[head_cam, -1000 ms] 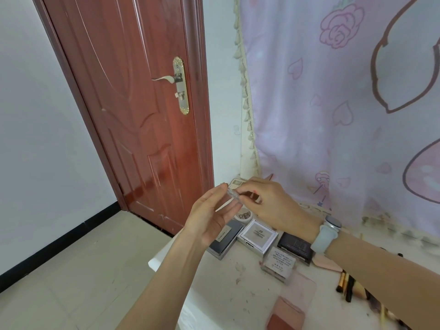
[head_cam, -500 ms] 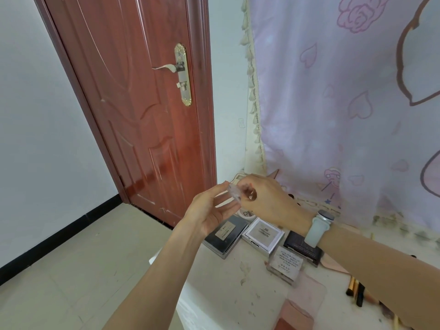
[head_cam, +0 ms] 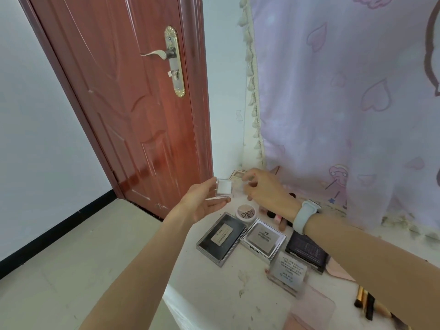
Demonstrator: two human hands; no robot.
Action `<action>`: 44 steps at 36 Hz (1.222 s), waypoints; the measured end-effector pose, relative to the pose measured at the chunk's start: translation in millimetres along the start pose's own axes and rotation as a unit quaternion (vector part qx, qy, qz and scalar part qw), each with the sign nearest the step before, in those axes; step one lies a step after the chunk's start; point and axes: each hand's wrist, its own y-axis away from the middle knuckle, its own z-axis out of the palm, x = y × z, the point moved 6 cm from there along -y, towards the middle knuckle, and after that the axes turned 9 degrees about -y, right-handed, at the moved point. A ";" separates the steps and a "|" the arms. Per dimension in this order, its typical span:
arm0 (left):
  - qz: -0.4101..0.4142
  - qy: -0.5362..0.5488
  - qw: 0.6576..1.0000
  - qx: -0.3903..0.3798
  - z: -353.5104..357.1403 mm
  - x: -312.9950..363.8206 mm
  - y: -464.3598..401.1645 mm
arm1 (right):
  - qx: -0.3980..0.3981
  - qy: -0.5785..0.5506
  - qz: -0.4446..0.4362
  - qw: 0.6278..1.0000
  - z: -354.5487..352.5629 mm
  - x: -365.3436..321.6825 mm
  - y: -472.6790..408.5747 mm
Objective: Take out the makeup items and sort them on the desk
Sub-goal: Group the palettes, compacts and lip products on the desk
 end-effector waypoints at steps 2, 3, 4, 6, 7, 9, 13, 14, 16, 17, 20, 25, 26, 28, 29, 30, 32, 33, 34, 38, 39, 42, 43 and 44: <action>0.013 -0.080 0.996 0.039 -3.3 -0.1 -11.1 | 0.004 -0.003 0.025 1.000 4.3 4.8 -4.6; 0.017 -0.127 0.990 0.056 -4.9 -0.7 -16.1 | 0.003 -0.004 0.036 0.999 7.0 7.2 -7.0; 0.022 -0.171 0.983 0.069 -5.8 -1.2 -20.6 | 0.000 -0.004 0.045 0.999 10.1 9.7 -9.1; 0.034 -0.261 0.961 0.082 -6.3 -1.8 -27.2 | -0.008 0.008 0.061 0.998 15.2 14.3 -12.5; 0.042 -0.309 0.946 0.087 -7.0 -1.6 -29.8 | -0.014 0.015 0.068 0.998 17.8 16.4 -13.7; 0.062 -0.378 0.919 0.096 -8.6 0.0 -33.8 | -0.027 0.026 0.077 0.996 23.0 20.9 -15.2; 0.083 -0.418 0.901 0.075 -8.6 -1.6 -39.2 | -0.023 0.064 0.079 0.995 25.8 28.1 -16.3; 0.084 -0.430 0.897 0.065 -8.0 -3.2 -40.1 | -0.019 0.069 0.080 0.994 25.7 29.6 -16.5; 0.089 -0.450 0.887 0.049 -7.0 -5.7 -40.9 | -0.015 0.070 0.083 0.994 24.8 31.1 -17.4; 0.093 -0.461 0.881 0.043 -6.6 -7.3 -40.7 | -0.014 0.070 0.083 0.994 24.1 31.6 -17.5; 0.111 -0.481 0.869 0.029 -6.1 -14.2 -38.6 | -0.015 0.067 0.074 0.995 21.7 31.6 -15.5; 0.177 -0.488 0.850 0.087 -14.9 -16.6 -20.2 | -0.004 0.135 0.009 0.991 13.7 26.6 -0.9; 0.193 -0.499 0.840 0.095 -15.9 -16.7 -15.5 | -0.008 0.142 -0.001 0.990 12.5 26.3 3.0; 0.214 -0.529 0.813 0.117 -19.7 -19.9 -6.3 | -0.033 0.165 -0.024 0.985 12.7 26.9 10.1; 0.220 -0.543 0.800 0.131 -22.0 -22.2 -1.6 | -0.055 0.186 -0.036 0.980 14.9 28.0 11.9; 0.227 -0.558 0.785 0.146 -24.8 -24.9 3.2 | -0.082 0.209 -0.046 0.973 18.3 29.8 12.8; 0.250 -0.595 0.743 0.176 -28.1 -29.6 12.9 | -0.137 0.231 -0.050 0.962 26.4 33.6 13.3; 0.266 -0.608 0.724 0.186 -28.6 -31.3 17.2 | -0.156 0.228 -0.044 0.960 29.8 35.3 12.8; 0.275 -0.614 0.716 0.186 -28.6 -33.5 21.0 | -0.164 0.222 -0.041 0.960 32.1 35.7 12.0; 0.269 -0.588 0.751 0.132 -23.9 -38.8 32.3 | -0.152 0.236 -0.036 0.959 33.6 31.6 12.1; 0.272 -0.585 0.755 0.116 -20.5 -39.0 35.4 | -0.152 0.244 -0.035 0.957 34.2 31.2 12.7; 0.261 -0.586 0.762 0.092 -16.5 -43.5 37.8 | -0.157 0.239 -0.022 0.958 36.2 32.3 13.5; 0.259 -0.597 0.754 0.089 -15.7 -45.8 38.0 | -0.157 0.234 -0.018 0.959 36.6 32.5 13.7; 0.259 -0.611 0.743 0.085 -14.5 -48.6 38.1 | -0.153 0.233 -0.017 0.960 36.8 32.3 13.6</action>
